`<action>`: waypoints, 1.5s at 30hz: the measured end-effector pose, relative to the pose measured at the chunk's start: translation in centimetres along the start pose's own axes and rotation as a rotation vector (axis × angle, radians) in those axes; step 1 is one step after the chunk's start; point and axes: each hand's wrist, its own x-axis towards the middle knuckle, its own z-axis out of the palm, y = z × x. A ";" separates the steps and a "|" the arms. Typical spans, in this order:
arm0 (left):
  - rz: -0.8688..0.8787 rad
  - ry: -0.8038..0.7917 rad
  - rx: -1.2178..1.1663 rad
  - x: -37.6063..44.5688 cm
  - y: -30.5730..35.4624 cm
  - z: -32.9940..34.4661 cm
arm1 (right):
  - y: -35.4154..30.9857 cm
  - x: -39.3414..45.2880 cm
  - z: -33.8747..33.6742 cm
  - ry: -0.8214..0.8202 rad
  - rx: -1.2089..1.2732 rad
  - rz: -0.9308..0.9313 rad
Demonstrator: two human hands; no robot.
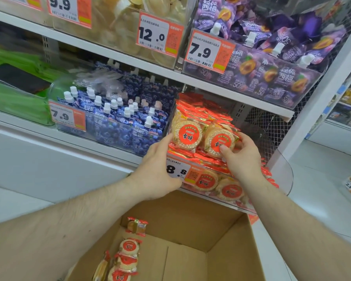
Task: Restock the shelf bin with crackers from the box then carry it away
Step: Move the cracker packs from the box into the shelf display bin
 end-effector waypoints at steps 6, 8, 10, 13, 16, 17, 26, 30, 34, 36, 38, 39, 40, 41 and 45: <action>0.009 -0.003 0.022 0.0 -0.3 0.1 | -0.9 -0.5 0.5 -0.053 -0.147 -0.031; 0.004 -0.002 0.024 0.0 -0.3 0.1 | -1.0 -0.5 0.2 -0.083 -0.165 -0.022; -0.003 0.006 0.005 0.0 -0.3 0.1 | -1.1 -0.4 -0.1 -0.116 -0.179 -0.014; -0.045 0.128 0.033 -0.1 -0.7 0.2 | -0.8 -0.9 -0.5 -0.150 -0.164 0.023; -0.176 0.247 0.142 -0.3 -1.5 -0.2 | 0.1 -1.8 -0.3 -0.116 -0.199 0.021; -0.226 0.222 0.137 -0.5 -1.8 -0.4 | 0.4 -2.1 -0.2 -0.100 -0.228 0.028; -0.397 -0.177 0.174 -1.5 -5.0 -0.9 | 2.1 -11.4 5.0 0.093 -0.090 -0.981; -0.461 -0.236 0.234 -1.0 -7.0 -1.5 | 7.2 -15.9 14.0 -0.590 -0.217 -0.572; -0.499 -0.320 0.267 -0.6 -8.7 -1.6 | 12.6 -19.1 21.3 -0.870 -0.310 0.009; -0.511 -0.353 0.274 -0.6 -9.5 -1.4 | 14.4 -20.5 24.0 -0.908 -0.307 0.183; -0.530 -0.371 0.276 -0.6 -10.3 -1.5 | 16.1 -21.4 26.3 -0.919 -0.321 0.292; -0.545 -0.373 0.268 -0.5 -10.7 -1.6 | 16.8 -21.8 27.2 -0.916 -0.335 0.330; -0.566 -0.371 0.250 -0.3 -11.0 -1.8 | 17.4 -22.1 28.1 -0.915 -0.344 0.361; -0.590 -0.365 0.224 -0.1 -11.3 -1.8 | 18.0 -22.5 28.8 -0.919 -0.349 0.385; -0.663 -0.338 0.119 0.5 -11.9 -1.6 | 19.1 -23.1 30.2 -0.932 -0.370 0.396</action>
